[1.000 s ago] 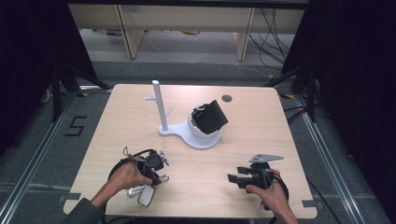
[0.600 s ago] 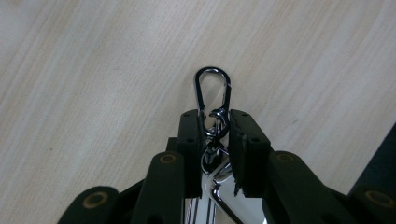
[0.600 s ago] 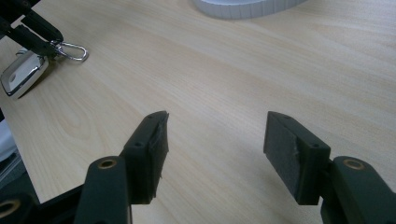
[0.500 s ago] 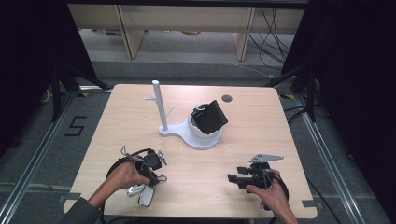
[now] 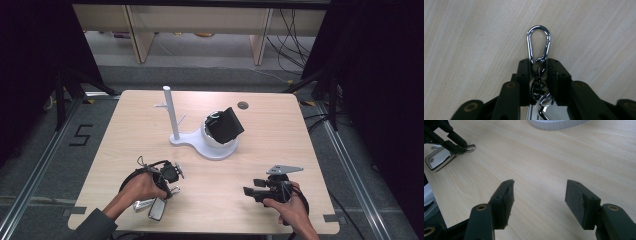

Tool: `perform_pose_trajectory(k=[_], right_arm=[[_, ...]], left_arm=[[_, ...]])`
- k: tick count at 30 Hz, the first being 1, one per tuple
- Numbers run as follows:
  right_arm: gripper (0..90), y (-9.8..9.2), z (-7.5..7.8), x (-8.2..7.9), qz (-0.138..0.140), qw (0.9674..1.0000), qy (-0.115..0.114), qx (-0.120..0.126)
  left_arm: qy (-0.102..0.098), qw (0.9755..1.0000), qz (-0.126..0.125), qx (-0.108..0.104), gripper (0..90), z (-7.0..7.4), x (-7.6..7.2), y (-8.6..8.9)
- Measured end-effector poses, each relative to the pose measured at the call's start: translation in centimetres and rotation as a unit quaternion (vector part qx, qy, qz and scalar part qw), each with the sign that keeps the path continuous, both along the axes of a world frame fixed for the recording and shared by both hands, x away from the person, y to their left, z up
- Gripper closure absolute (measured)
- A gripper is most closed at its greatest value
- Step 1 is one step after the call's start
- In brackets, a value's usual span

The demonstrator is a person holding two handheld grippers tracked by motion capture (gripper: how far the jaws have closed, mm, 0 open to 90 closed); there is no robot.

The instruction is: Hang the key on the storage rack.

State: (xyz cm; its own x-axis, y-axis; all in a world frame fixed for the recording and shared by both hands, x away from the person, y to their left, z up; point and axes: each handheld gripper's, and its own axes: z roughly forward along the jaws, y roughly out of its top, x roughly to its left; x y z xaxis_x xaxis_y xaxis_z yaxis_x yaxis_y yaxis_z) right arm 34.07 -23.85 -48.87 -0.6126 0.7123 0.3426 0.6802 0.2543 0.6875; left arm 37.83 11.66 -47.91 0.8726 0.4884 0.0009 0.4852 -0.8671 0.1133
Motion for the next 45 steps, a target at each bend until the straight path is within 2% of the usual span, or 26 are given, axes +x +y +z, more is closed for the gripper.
perform_pose_trajectory(k=[2,3,4,8,10,11,13,15,16,17,18,19,20,21,31,33,34,39,45], right_arm=[[40.9,0.0,0.0,0.0,0.000,1.0000,0.000,0.000],[40.9,-0.2,0.0,0.1,0.002,0.9998,-0.012,-0.014],[40.9,0.0,0.0,0.0,0.001,1.0000,0.001,0.001],[40.9,0.0,0.0,0.0,0.001,1.0000,-0.001,-0.001],[40.9,0.0,0.0,0.0,0.001,1.0000,-0.001,-0.001],[40.9,-0.1,0.1,0.0,0.002,0.9999,0.001,-0.012],[40.9,0.0,0.0,0.0,-0.001,0.9999,0.002,-0.014],[40.9,0.0,0.0,0.0,0.001,0.9999,0.000,-0.015],[40.9,-0.1,0.0,0.1,0.007,0.9997,-0.009,-0.021],[40.9,0.0,0.1,0.0,0.003,0.9999,0.002,-0.015],[40.9,-0.1,0.0,0.1,0.005,0.9997,-0.010,-0.020],[40.9,-0.1,0.0,0.1,0.005,0.9998,-0.009,-0.019],[40.9,0.0,0.0,0.0,0.001,0.9999,0.001,-0.013],[40.9,0.0,0.0,0.0,0.002,0.9999,0.001,-0.012],[40.9,0.0,0.0,0.0,0.001,0.9999,0.001,-0.013],[41.0,0.0,0.0,0.0,0.001,0.9999,0.007,-0.009],[40.9,-0.1,-0.1,0.2,0.004,0.9999,-0.002,-0.014],[41.0,-0.2,-0.1,0.2,0.002,0.9999,-0.001,-0.015],[41.0,-0.2,-0.1,0.2,-0.001,0.9998,0.000,-0.018]], left_arm=[[0.003,1.0000,0.003,0.003,66.3,0.0,0.1,-0.2],[0.002,1.0000,0.001,0.007,65.2,0.0,0.1,-0.3],[0.003,1.0000,0.005,0.006,64.3,0.0,0.1,-0.5],[0.008,0.9998,-0.007,0.018,71.1,0.0,0.4,-0.7],[0.009,0.9998,-0.004,0.020,72.9,0.0,0.4,-0.8],[0.010,0.9997,0.000,0.022,73.1,0.0,0.4,-0.9],[0.012,0.9995,-0.001,0.028,73.9,0.0,0.5,-1.0],[0.003,0.9994,-0.003,0.033,74.5,0.0,0.5,-1.2],[0.002,0.9994,-0.004,0.035,74.8,0.1,0.5,-1.3],[0.002,0.9991,-0.010,0.041,74.9,0.1,0.4,-1.3],[-0.004,0.9990,-0.015,0.041,75.0,0.1,0.4,-1.4],[-0.001,0.9990,-0.017,0.042,75.1,0.1,0.3,-1.4],[-0.002,0.9990,-0.018,0.041,75.2,0.1,0.3,-1.4],[-0.008,0.9991,-0.019,0.038,75.2,0.2,0.4,-1.3],[-0.014,0.9999,-0.004,0.002,75.2,2.5,0.4,0.2],[-0.014,0.9999,-0.001,-0.006,75.2,3.2,0.4,0.6],[-0.017,0.9998,0.002,-0.013,75.2,3.7,0.4,0.9],[-0.027,0.9994,0.009,-0.021,75.2,5.7,0.4,2.2],[-0.054,0.9975,0.027,-0.037,75.2,8.4,0.9,3.8]])
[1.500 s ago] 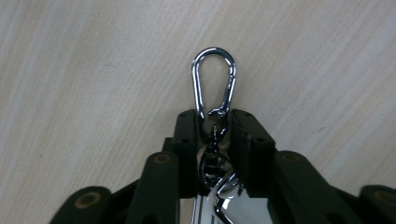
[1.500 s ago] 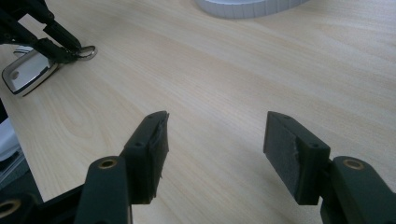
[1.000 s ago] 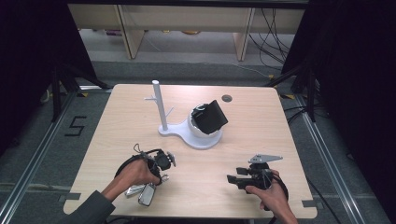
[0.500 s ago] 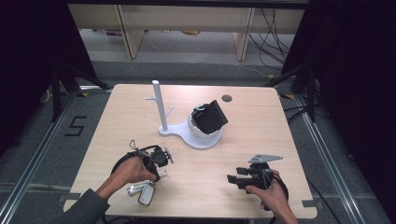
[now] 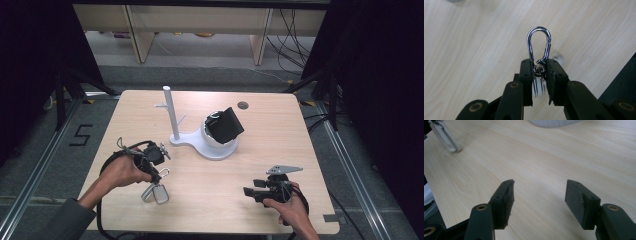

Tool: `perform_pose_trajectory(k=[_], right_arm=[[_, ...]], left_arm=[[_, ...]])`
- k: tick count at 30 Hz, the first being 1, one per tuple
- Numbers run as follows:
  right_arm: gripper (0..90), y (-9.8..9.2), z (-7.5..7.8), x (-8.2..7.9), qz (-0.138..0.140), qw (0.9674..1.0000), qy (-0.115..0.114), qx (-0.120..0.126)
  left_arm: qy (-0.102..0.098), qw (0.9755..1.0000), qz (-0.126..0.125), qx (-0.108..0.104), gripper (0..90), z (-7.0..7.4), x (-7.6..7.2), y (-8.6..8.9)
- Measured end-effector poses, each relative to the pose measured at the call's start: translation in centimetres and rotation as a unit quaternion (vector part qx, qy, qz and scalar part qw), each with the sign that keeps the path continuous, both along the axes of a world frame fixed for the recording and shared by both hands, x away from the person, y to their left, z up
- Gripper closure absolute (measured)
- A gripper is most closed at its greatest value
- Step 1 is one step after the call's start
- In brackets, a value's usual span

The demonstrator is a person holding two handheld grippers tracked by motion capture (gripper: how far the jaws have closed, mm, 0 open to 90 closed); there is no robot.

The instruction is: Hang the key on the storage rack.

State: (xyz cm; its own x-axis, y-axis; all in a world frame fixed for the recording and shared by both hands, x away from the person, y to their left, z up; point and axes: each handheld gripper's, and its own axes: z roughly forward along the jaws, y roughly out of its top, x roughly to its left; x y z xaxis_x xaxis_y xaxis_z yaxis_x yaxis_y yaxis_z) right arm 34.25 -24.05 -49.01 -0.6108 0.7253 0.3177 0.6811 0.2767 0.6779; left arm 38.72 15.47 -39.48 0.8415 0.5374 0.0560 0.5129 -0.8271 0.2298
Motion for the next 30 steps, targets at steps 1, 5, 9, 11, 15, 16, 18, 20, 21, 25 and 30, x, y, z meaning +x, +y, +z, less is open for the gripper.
perform_pose_trajectory(k=[1,5,9,11,15,16,18,20,21,25,30], right_arm=[[41.2,-0.1,0.0,0.0,0.001,1.0000,-0.002,0.000],[41.2,-0.1,-0.1,0.1,0.004,1.0000,-0.002,0.008],[41.1,-0.1,-0.1,0.1,0.002,0.9999,-0.002,0.010],[41.2,-0.1,-0.1,0.1,0.002,1.0000,-0.003,0.008],[41.2,0.0,0.0,0.0,-0.007,0.9999,0.009,0.006],[41.1,0.0,0.0,0.0,-0.009,0.9999,0.009,0.006],[41.1,0.0,0.1,-0.1,-0.009,0.9999,0.009,0.003],[41.1,0.0,0.0,0.0,-0.005,0.9999,0.008,0.011],[41.1,0.0,0.0,-0.1,-0.008,0.9999,0.008,0.006],[41.1,0.0,0.0,-0.1,-0.001,0.9999,0.008,0.013],[41.0,0.0,0.1,-0.1,-0.007,0.9999,0.008,0.006]], left_arm=[[-0.001,1.0000,0.001,0.001,75.2,0.4,0.1,0.3],[-0.009,0.9999,0.014,-0.001,75.2,1.8,0.6,1.3],[-0.020,0.9994,0.028,0.003,75.2,3.3,1.1,2.3],[-0.020,0.9992,0.034,0.001,75.2,3.9,1.4,2.7],[-0.023,0.9988,0.041,0.010,75.2,5.4,1.9,3.3],[-0.026,0.9987,0.042,0.010,75.2,5.6,2.1,3.4],[-0.031,0.9984,0.044,0.016,75.2,6.2,2.3,3.6],[-0.034,0.9983,0.045,0.016,75.2,6.8,2.6,3.7],[-0.035,0.9982,0.046,0.014,75.2,7.1,2.7,3.8],[-0.041,0.9977,0.054,0.002,75.2,8.3,3.2,4.0],[-0.045,0.9967,0.067,-0.008,75.2,9.6,4.1,4.3]])
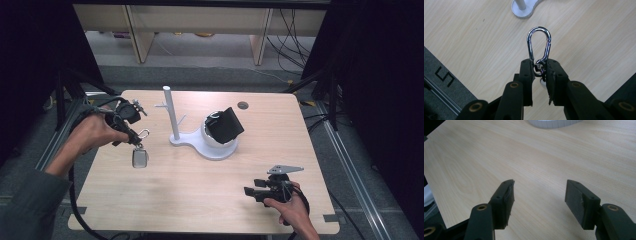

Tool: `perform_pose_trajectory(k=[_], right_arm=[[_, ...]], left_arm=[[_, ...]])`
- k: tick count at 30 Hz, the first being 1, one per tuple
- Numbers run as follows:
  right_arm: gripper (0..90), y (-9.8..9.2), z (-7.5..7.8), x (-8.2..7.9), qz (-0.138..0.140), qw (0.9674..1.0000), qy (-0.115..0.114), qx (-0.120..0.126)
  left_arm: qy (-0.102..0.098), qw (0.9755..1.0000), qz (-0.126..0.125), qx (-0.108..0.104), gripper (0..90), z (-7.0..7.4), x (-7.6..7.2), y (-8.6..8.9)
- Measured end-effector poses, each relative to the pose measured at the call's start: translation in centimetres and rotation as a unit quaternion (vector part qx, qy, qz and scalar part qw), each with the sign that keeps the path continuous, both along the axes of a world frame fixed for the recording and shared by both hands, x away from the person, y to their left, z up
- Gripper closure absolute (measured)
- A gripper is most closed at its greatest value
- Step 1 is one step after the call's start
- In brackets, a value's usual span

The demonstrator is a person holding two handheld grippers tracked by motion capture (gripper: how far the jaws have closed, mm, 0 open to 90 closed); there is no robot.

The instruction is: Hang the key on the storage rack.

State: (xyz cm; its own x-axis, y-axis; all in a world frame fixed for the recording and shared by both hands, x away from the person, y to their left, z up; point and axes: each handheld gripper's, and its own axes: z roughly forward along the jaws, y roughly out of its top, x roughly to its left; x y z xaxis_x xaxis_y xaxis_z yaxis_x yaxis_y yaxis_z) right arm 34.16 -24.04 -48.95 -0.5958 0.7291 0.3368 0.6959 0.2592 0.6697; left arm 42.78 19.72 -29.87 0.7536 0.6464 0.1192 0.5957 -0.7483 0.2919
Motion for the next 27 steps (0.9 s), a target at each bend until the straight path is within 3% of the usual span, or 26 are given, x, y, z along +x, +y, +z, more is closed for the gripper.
perform_pose_trajectory(k=[1,3,10,14,18,20,24,26,27], right_arm=[[41.1,0.0,0.0,0.0,0.006,0.9999,0.002,0.009],[40.9,0.0,0.0,0.0,-0.001,1.0000,-0.002,-0.001],[40.9,0.0,0.1,0.0,0.001,1.0000,0.002,0.004],[40.8,0.0,0.0,0.0,0.004,1.0000,-0.002,0.003],[40.8,0.1,-0.1,0.0,0.008,0.9999,0.004,0.013],[40.7,0.1,-0.1,0.0,0.007,0.9999,0.003,0.012],[40.7,0.0,-0.1,0.0,0.008,0.9999,0.003,0.011],[40.6,0.0,-0.1,0.0,0.004,1.0000,-0.002,-0.001],[40.6,0.0,-0.1,0.0,0.007,0.9999,-0.001,0.009]], left_arm=[[-0.001,1.0000,0.002,0.001,75.2,0.2,0.2,0.0],[0.000,1.0000,0.008,-0.003,75.2,0.5,0.5,0.0],[0.001,0.9997,0.021,-0.010,75.2,1.4,1.7,0.0],[-0.004,0.9996,0.027,-0.008,75.2,1.9,2.4,0.0],[-0.009,0.9991,0.038,-0.019,75.2,2.6,3.1,0.1],[-0.020,0.9993,0.029,-0.016,75.2,2.9,3.6,0.3],[-0.019,0.9987,0.039,-0.026,75.2,3.3,4.2,0.3],[-0.019,0.9984,0.043,-0.031,75.2,3.4,4.5,0.1],[-0.019,0.9985,0.043,-0.029,75.2,3.4,4.7,0.1]])
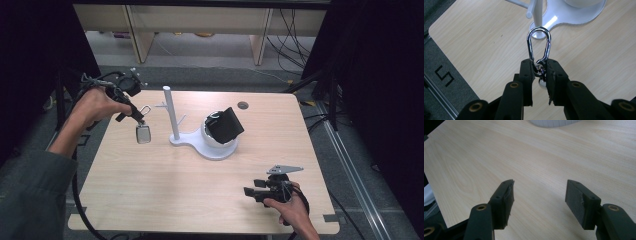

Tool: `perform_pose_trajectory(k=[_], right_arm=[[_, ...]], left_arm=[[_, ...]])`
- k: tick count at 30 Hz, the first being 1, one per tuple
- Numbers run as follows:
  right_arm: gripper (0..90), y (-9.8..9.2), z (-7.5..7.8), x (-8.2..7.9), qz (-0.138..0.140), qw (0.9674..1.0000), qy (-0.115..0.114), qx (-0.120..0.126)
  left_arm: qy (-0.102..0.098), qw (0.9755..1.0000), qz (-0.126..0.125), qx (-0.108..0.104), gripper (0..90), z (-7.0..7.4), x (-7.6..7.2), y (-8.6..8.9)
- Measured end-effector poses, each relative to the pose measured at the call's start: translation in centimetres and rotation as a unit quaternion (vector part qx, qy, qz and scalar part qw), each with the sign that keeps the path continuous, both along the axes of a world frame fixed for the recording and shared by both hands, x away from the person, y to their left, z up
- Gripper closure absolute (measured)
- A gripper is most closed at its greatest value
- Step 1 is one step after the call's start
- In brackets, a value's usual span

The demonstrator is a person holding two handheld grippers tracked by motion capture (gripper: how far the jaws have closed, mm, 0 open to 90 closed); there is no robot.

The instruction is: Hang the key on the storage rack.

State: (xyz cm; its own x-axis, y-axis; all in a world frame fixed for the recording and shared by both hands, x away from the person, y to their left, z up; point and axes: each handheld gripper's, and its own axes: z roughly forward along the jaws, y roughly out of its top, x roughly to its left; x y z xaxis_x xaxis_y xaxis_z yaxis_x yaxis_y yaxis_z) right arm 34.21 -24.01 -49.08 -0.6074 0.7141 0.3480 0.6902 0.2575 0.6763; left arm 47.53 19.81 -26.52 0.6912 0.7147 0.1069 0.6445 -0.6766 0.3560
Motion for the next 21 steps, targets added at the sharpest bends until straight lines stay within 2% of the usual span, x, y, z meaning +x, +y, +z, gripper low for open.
perform_pose_trajectory(k=[8,10,13,16,17,19,21], right_arm=[[40.5,0.0,0.0,0.0,0.001,1.0000,-0.002,-0.002],[40.5,0.1,0.1,-0.1,-0.001,1.0000,0.006,-0.006],[40.5,0.0,0.1,0.0,0.002,0.9999,0.007,-0.007],[40.5,0.1,0.1,-0.1,0.003,1.0000,0.005,-0.006],[40.4,-0.1,0.1,0.1,0.008,0.9999,-0.005,-0.011],[40.4,-0.1,0.0,0.1,0.008,0.9999,-0.003,-0.007],[40.4,-0.1,0.0,0.1,0.008,0.9999,-0.003,-0.011]], left_arm=[[0.000,1.0000,0.007,0.002,75.2,-0.7,1.3,-0.9],[0.002,1.0000,0.007,-0.002,75.2,-0.9,1.5,-1.2],[0.003,1.0000,0.008,-0.005,75.2,-1.1,2.0,-1.6],[0.006,0.9999,0.010,-0.004,75.2,-1.5,2.5,-2.0],[0.008,0.9999,0.011,-0.005,75.2,-1.6,2.7,-2.1],[0.004,0.9998,0.017,-0.009,75.1,-1.7,3.0,-2.0],[0.011,0.9997,0.017,-0.009,75.2,-1.8,3.2,-1.9]])
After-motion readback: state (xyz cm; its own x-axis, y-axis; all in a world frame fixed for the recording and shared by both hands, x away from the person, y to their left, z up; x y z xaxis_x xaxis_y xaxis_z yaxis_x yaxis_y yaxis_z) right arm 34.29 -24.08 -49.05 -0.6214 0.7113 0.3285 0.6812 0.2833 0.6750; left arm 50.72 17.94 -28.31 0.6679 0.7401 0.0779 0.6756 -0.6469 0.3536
